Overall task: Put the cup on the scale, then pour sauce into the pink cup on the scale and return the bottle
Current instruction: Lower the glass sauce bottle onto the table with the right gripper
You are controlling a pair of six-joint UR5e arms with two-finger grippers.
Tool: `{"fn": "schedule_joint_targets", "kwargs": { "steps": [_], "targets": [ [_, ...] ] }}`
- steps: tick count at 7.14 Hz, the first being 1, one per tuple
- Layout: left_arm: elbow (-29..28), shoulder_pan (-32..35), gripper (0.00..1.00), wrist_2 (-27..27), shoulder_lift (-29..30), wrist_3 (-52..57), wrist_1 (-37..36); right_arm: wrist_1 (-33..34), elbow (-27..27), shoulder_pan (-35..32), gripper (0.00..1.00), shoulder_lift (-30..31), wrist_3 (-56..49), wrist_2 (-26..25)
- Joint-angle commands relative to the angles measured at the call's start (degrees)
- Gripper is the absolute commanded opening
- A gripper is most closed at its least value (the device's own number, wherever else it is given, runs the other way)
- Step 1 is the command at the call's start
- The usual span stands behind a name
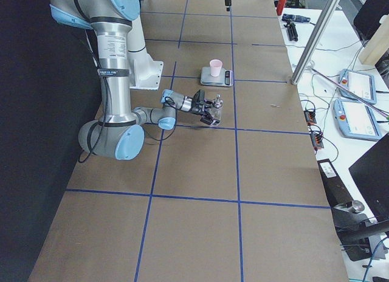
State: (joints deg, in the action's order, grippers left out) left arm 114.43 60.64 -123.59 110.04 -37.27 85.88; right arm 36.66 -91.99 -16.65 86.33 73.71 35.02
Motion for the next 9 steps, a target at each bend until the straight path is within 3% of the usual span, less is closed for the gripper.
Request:
{"fn": "schedule_joint_targets", "kwargs": {
  "steps": [1, 9],
  "targets": [
    [0.0, -0.1, 0.82, 0.0, -0.1, 0.0, 0.0, 0.0, -0.5, 0.2, 1.0, 0.1, 0.0, -1.3],
    [0.2, 0.0, 0.82, 0.0, -0.2, -0.1, -0.5, -3.3, -2.0, 7.1, 1.0, 4.5, 0.0, -7.9]
  ]
}}
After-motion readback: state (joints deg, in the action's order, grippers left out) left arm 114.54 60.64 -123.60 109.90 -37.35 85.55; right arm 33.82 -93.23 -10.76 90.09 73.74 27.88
